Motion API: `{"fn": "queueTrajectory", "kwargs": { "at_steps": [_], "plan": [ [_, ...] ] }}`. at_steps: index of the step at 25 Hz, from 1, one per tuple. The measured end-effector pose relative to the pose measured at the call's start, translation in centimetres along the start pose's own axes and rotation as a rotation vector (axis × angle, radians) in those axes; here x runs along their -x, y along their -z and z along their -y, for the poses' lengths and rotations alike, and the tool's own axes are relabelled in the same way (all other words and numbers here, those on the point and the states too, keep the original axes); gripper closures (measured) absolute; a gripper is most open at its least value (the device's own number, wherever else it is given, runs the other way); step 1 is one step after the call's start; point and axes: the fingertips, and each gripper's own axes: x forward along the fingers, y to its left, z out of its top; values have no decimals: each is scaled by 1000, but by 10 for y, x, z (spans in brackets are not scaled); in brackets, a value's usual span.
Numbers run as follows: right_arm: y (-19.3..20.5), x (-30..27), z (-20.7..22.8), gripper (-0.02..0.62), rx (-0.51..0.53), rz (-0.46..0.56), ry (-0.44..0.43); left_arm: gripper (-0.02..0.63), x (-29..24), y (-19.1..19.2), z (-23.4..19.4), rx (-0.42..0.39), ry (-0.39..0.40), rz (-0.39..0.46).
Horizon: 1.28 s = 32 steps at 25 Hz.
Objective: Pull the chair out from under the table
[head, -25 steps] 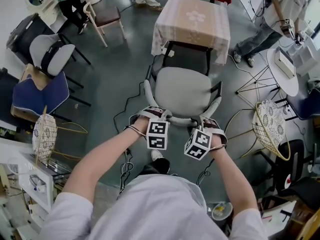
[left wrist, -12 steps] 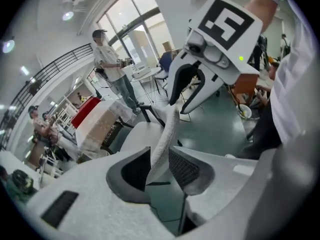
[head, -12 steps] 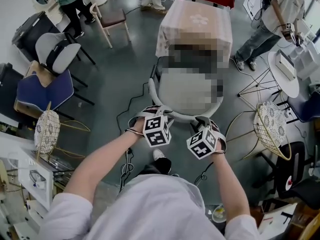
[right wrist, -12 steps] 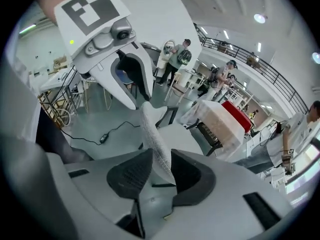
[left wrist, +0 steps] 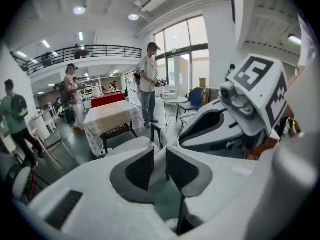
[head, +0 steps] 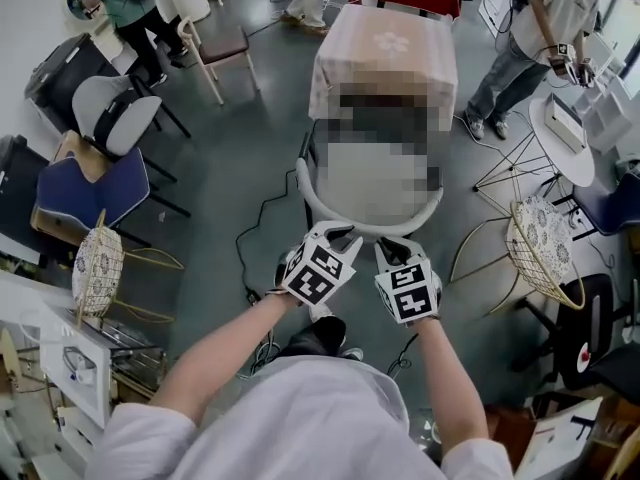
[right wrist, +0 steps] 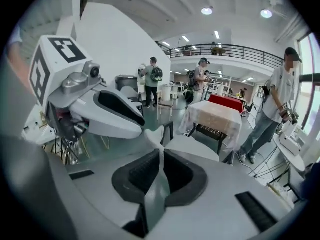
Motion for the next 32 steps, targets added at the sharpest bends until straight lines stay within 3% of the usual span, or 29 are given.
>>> {"fn": "queueTrajectory", "kwargs": {
  "at_steps": [4,8,18,32],
  "plan": [
    [-11,15,-3,581,-99,72,4,555,12,-16,6,136,-16,93],
    [-17,28,-7,592,-156,131,-6,600,20,-23,14,194,-42,145],
    [-10,47,-11,592,-206,175,-1,600,26,-24,35,217,-54,175],
    [-9,52,-19,592,-181,165,-8,600,33,-23,41,211,-63,169]
  ]
}}
